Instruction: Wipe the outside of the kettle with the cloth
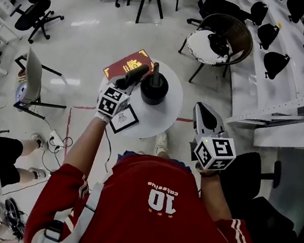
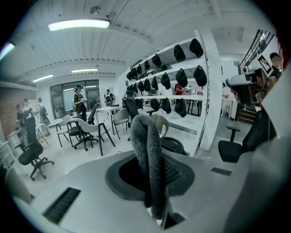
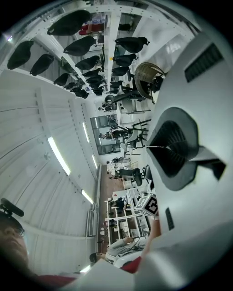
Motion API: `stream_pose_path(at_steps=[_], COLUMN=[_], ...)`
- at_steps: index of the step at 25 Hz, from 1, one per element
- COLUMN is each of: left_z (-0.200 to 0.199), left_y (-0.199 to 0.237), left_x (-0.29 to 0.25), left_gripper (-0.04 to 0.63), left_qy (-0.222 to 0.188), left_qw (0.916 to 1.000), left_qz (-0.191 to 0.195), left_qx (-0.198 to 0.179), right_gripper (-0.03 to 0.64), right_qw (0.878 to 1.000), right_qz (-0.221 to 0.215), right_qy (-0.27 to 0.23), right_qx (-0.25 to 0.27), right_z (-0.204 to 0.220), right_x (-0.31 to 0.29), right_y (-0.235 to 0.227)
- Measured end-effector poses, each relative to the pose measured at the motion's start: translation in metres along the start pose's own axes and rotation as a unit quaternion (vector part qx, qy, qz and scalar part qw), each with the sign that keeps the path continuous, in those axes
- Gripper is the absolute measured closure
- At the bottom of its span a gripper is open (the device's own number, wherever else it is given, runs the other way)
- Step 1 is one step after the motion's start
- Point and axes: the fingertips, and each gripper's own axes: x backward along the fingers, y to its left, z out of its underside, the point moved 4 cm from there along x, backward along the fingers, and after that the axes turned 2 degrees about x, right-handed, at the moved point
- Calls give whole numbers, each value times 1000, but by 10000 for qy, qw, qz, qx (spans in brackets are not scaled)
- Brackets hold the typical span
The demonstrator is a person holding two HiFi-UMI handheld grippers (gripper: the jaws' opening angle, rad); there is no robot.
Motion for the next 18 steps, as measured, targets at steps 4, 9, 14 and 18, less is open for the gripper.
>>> stream_pose_path(at_steps=[4,9,14,18], left_z=[4,12,18,15], left_y=[4,5,1,-8], left_x=[-24,-47,-61,-63], left_gripper=[548,548,548,548], left_qy=[242,530,683,693], left_qw=[9996,9978,9965,9958], left_qz=[-2,49,212,338], left_qx=[-117,-400,-435,-501], right_gripper=[600,600,600,600], right_qw=[10000,9999,9998,9997], right_qz=[50,31,29,0], right_qy=[32,100,173,198], right_qx=[-75,-109,-112,-143], right_z=[1,4,6,6], right_x=[-4,-11,-16,-21], right_y=[-13,-20,-28,-31])
